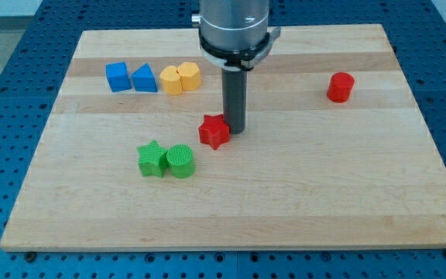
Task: Slide the red star to the right side of the green circle
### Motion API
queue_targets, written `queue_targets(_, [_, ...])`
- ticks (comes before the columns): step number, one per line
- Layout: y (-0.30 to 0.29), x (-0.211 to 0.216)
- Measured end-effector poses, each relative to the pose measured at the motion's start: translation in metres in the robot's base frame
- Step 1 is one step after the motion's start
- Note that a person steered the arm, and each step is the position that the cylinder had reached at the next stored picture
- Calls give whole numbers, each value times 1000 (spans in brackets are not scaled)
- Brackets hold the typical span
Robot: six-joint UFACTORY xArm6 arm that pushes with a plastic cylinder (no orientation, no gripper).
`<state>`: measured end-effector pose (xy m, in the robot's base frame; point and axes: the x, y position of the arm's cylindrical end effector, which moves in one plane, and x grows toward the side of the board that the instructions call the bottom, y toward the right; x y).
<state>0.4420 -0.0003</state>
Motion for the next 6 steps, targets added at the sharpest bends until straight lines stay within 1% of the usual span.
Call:
queue_targets(1, [-3,-35])
queue_targets(2, [-23,-35])
queue_targets(3, [-36,-20])
queue_targets(5, [-39,19])
queue_targets(6, [-39,31])
